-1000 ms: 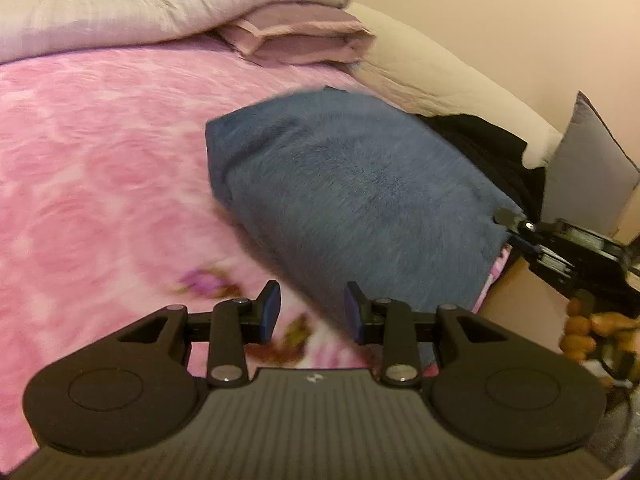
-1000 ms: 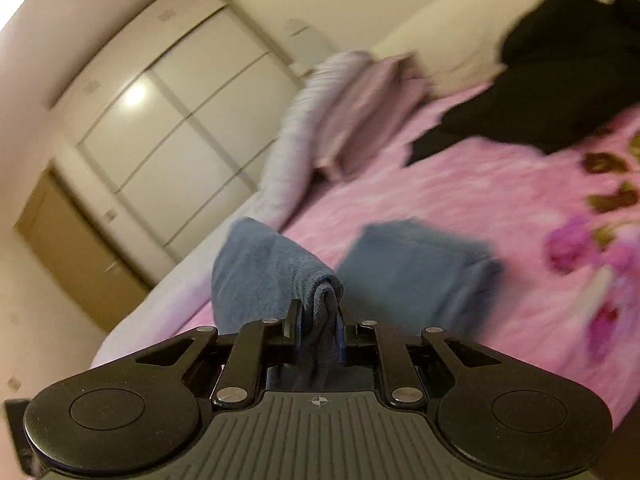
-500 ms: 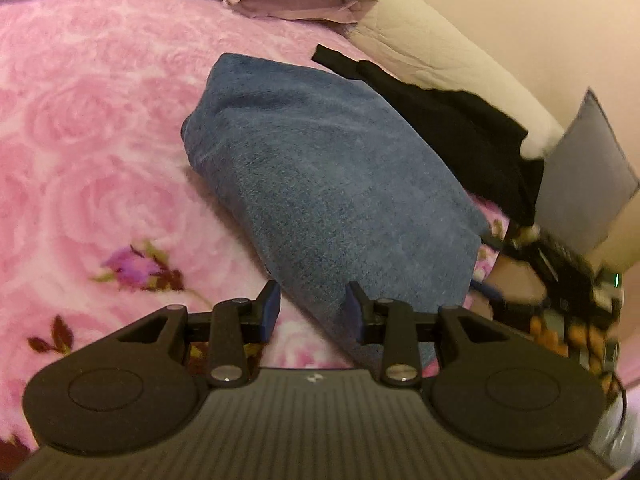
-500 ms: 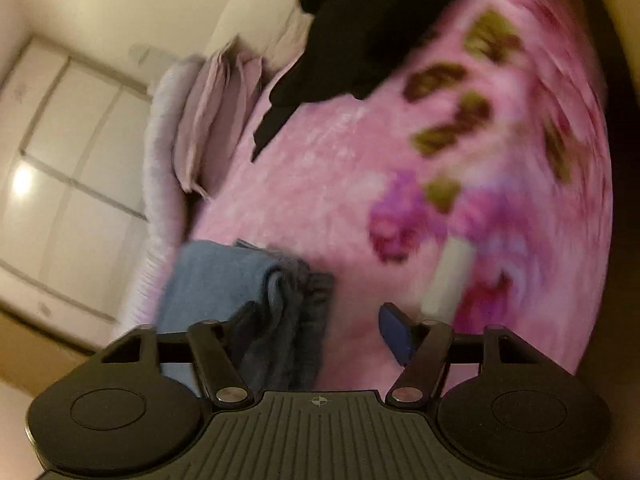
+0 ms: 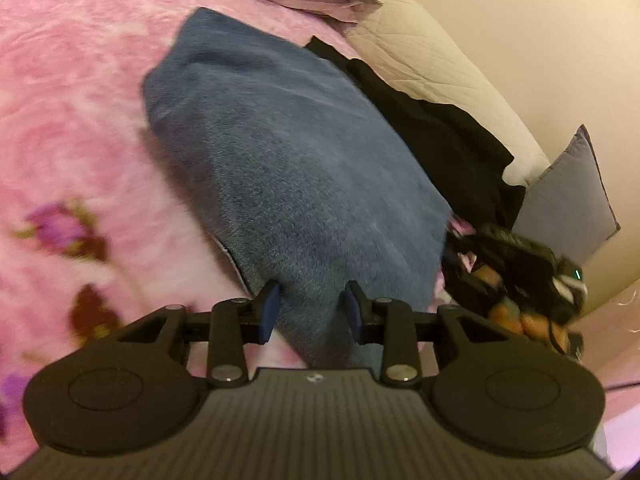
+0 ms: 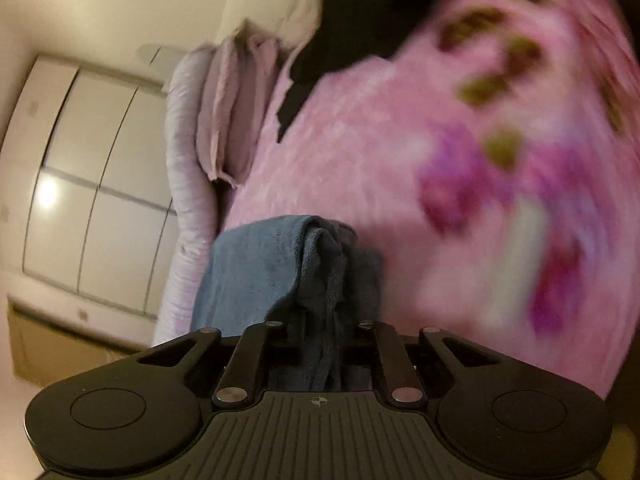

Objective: Fold clothes

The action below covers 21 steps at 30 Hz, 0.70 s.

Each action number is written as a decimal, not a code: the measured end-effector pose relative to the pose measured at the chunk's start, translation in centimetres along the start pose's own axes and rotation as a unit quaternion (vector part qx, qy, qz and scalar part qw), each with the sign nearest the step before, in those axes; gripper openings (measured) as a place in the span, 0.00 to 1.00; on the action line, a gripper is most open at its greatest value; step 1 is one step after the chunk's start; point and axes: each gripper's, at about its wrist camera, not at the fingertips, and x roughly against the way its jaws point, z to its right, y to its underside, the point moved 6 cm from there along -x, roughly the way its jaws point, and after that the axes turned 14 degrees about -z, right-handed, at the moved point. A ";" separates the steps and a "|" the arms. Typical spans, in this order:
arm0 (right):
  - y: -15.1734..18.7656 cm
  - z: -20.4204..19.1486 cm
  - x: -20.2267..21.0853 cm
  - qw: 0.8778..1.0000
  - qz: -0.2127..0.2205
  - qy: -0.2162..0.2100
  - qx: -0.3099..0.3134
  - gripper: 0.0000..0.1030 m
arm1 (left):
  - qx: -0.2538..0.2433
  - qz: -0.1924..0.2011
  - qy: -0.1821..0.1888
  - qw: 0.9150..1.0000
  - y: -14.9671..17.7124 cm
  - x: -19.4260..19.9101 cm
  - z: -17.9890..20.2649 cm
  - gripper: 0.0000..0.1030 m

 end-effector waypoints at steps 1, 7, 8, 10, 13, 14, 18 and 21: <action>-1.3 -0.2 -0.5 1.000 -0.004 0.004 0.013 0.10 | -0.008 0.004 -0.003 1.000 -0.2 -0.5 0.7 0.29; -5.1 -1.0 -1.9 0.998 -0.048 0.023 0.039 0.17 | -0.036 0.005 -0.021 0.999 -0.7 -1.4 2.3 0.33; -4.7 -1.0 -1.4 0.998 -0.048 0.026 0.034 0.21 | -0.032 0.003 -0.016 0.999 -0.6 -1.1 1.8 0.31; -2.5 -0.9 0.2 0.999 -0.029 0.031 0.033 0.26 | -0.025 -0.003 -0.005 1.000 -0.4 -0.2 0.6 0.28; 0.4 -0.5 1.7 1.000 -0.013 -0.022 -0.001 0.31 | -0.016 -0.007 -0.016 1.000 0.0 1.3 -1.1 0.29; 0.9 -0.2 2.0 0.999 -0.007 -0.040 -0.015 0.32 | -0.017 -0.004 -0.026 1.000 0.1 1.8 -1.5 0.29; 0.8 -0.4 2.1 0.998 0.005 -0.060 -0.030 0.35 | 0.002 0.011 -0.026 1.000 0.0 3.4 -2.4 0.29; 1.6 -1.0 0.8 0.999 -0.016 -0.039 -0.022 0.35 | 0.008 0.021 -0.023 0.999 -0.3 4.2 -2.5 0.29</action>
